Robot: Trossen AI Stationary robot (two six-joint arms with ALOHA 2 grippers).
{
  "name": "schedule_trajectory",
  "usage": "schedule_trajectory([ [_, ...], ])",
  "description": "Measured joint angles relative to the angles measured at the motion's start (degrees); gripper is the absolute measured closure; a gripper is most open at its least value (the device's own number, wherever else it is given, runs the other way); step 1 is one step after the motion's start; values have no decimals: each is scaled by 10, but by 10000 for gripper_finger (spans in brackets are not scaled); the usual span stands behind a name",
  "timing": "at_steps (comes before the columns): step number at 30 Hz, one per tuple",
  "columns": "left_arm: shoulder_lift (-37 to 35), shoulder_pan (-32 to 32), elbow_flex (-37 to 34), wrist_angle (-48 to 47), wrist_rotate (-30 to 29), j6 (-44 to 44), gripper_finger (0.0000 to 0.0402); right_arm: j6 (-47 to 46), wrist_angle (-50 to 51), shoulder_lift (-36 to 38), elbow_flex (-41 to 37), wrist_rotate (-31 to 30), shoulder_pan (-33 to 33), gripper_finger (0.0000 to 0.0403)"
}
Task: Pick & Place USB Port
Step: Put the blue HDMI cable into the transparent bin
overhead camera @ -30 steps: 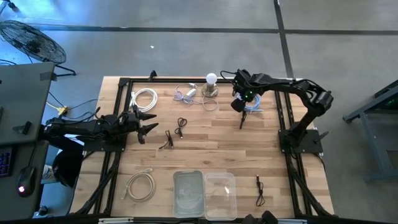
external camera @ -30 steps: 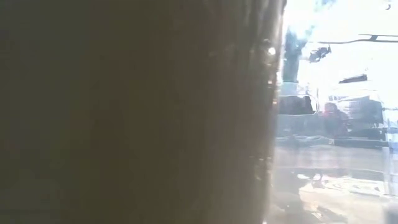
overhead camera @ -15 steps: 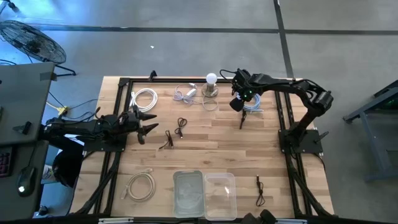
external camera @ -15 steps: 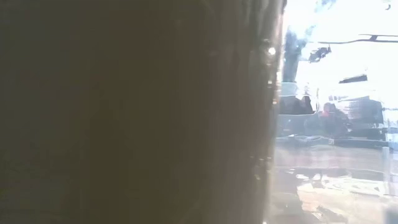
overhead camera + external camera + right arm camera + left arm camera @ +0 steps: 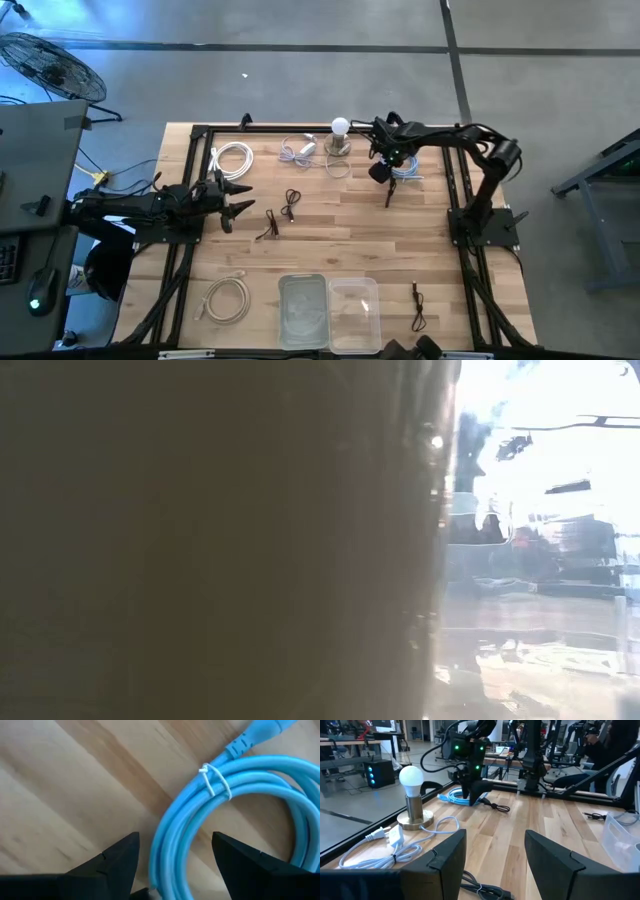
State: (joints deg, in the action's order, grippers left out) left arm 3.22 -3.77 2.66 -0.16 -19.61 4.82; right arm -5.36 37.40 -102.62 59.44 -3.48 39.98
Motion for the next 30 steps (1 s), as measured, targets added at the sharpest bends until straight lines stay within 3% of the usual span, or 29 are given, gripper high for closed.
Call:
schedule_trajectory([
  [4, 0, 0, 0, 0, 0, 0, 204, 4, -12, -4, 0, -2, 0, 199],
  [6, 0, 0, 0, 0, 0, 0, 204, 14, -17, -4, 0, -3, 0, 250],
  [9, 0, 0, 0, 0, 0, 0, 204, 43, -17, -4, 0, -5, 1, 358],
  [10, 0, 0, 0, 0, 0, 0, 204, 51, -18, -4, 1, -4, 2, 374],
  [22, 0, 0, 0, 0, 0, 0, 204, 57, -10, 33, 0, -31, -10, 374],
  [30, 0, 0, 0, 0, 0, -4, 204, 66, 30, 189, 0, -54, -40, 374],
])
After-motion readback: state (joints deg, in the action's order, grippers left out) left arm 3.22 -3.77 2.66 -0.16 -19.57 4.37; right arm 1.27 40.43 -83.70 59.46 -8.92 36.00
